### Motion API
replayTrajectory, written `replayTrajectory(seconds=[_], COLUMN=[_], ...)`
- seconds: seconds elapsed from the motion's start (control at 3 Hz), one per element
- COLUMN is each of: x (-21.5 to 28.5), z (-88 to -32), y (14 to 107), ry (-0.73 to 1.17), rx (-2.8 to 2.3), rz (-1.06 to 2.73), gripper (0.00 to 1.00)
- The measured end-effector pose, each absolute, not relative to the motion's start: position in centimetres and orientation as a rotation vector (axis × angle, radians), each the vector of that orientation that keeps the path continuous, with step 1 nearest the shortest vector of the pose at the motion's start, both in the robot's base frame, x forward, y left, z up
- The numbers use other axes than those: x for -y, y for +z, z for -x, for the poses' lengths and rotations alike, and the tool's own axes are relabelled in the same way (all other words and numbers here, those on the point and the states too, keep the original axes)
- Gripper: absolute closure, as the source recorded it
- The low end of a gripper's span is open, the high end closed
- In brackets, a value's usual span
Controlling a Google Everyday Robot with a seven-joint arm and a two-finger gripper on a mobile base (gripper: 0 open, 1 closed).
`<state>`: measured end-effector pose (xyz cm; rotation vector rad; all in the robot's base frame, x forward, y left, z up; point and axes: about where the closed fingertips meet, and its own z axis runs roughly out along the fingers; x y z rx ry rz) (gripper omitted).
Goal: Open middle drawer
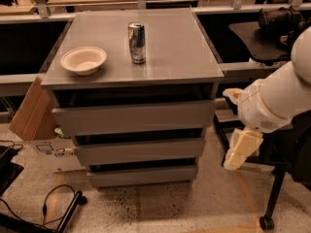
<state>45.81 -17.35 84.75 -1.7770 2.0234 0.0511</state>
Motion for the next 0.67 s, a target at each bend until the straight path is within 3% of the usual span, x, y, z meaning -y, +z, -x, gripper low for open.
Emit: replayTrajectory(seconds=[0.67], x=[15.1], z=[-49.3], y=[71.7], ry=[0.045], rx=[-2.055], rz=[1.698], gripper=[0.0])
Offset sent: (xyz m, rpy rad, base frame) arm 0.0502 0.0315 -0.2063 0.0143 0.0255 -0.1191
